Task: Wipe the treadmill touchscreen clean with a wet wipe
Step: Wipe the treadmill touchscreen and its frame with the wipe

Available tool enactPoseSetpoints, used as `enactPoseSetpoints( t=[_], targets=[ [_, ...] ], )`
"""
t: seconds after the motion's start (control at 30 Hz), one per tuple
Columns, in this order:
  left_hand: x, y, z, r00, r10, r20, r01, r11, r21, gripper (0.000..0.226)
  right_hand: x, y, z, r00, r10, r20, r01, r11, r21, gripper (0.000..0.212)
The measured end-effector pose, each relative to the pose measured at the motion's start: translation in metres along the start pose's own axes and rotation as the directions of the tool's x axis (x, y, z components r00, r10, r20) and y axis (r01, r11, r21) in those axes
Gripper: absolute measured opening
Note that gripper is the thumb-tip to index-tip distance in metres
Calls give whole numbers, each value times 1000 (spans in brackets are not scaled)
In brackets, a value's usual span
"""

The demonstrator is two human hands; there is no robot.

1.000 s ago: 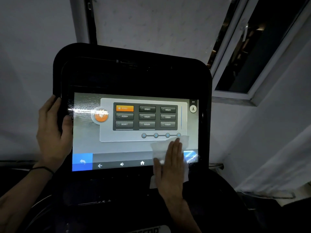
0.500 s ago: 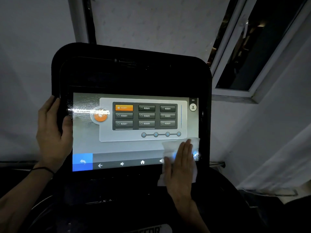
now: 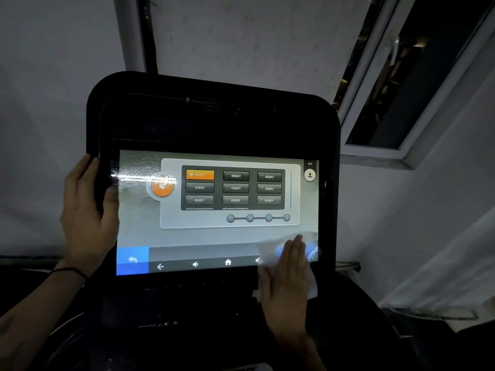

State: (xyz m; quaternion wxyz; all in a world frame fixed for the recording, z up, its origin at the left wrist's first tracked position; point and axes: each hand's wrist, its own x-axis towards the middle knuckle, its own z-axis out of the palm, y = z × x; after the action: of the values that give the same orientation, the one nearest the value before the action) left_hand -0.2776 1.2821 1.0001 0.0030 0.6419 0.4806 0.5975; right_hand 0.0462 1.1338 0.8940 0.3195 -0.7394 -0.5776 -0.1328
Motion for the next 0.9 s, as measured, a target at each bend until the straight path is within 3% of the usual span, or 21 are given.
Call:
enactPoseSetpoints(
  t=[0.1, 0.27, 0.4, 0.53, 0.67, 0.83, 0.9],
  targets=[
    [1, 2, 0, 1000, 15, 0, -15, 1000, 5, 53, -24, -19, 12, 993, -103, 63, 102, 995, 15, 82],
    [0, 2, -2, 1000, 23, 13, -23, 1000, 7, 51, 43, -32, -2, 1000, -17, 24, 15, 998, 62, 80],
    [1, 2, 0, 1000, 10, 4, -10, 1000, 0, 51, 26, -6, -6, 1000, 15, -3, -15, 998, 53, 81],
    [2, 2, 1, 1000, 1, 5, -1, 1000, 17, 55, -9, -26, 7, 997, -47, 57, 43, 997, 68, 80],
    [3, 0, -1, 999, 18, 27, -19, 1000, 22, 51, 43, -44, -3, 995, -91, 38, 87, 993, 84, 79],
    [2, 3, -1, 999, 10, 38, -11, 999, 30, 54, 36, -18, -5, 996, 70, -50, -65, 992, 104, 81],
    [2, 4, -1, 999, 15, 32, -16, 999, 40, 57, 9, -25, 3, 999, 38, -5, -37, 996, 75, 81]
  ],
)
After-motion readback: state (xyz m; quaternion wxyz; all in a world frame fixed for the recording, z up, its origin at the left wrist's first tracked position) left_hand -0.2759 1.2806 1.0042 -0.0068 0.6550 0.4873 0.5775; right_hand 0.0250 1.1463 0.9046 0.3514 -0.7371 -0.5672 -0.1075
